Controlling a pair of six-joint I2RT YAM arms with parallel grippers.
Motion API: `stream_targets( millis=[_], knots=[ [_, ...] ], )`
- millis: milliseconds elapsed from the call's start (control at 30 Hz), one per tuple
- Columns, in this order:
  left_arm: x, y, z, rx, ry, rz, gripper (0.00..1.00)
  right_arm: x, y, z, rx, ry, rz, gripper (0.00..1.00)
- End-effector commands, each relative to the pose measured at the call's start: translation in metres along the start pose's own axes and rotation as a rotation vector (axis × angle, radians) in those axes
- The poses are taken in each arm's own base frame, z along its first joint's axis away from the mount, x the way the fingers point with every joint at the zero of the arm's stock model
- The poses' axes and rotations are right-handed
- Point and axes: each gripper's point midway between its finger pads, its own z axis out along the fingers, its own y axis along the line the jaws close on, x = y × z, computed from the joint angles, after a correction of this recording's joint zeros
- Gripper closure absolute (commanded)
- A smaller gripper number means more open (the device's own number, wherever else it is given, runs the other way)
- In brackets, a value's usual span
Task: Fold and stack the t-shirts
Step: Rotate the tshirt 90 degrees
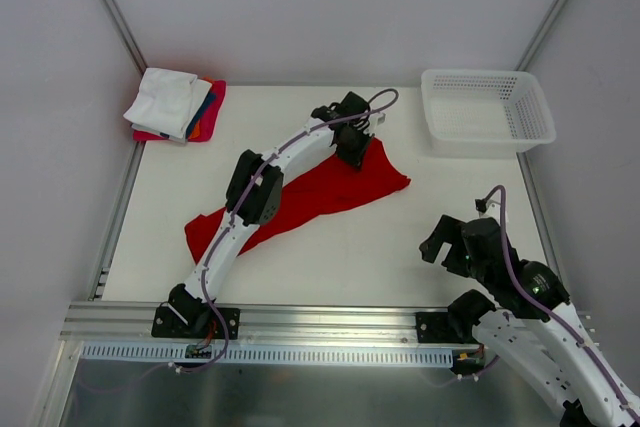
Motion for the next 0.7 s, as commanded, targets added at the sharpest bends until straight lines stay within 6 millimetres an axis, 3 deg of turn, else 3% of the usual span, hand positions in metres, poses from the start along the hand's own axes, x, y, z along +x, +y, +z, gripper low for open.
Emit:
stream_targets(
  millis=[0, 67, 400, 667],
  knots=[
    [0.008, 0.010, 0.011, 0.008, 0.032, -0.031, 1.00, -0.009, 0.003, -0.010, -0.016, -0.025, -0.016, 0.00],
    [0.002, 0.014, 0.009, 0.002, 0.017, -0.031, 1.00, -0.012, 0.004, -0.012, -0.019, -0.030, -0.019, 0.01],
    [-0.011, 0.081, -0.006, -0.107, -0.035, -0.119, 1.00, -0.024, 0.006, -0.018, 0.000, -0.043, -0.046, 0.01],
    [-0.021, 0.158, -0.033, -0.179, -0.109, -0.283, 1.00, -0.026, 0.016, -0.008, 0.006, -0.019, -0.077, 0.01]
  ],
)
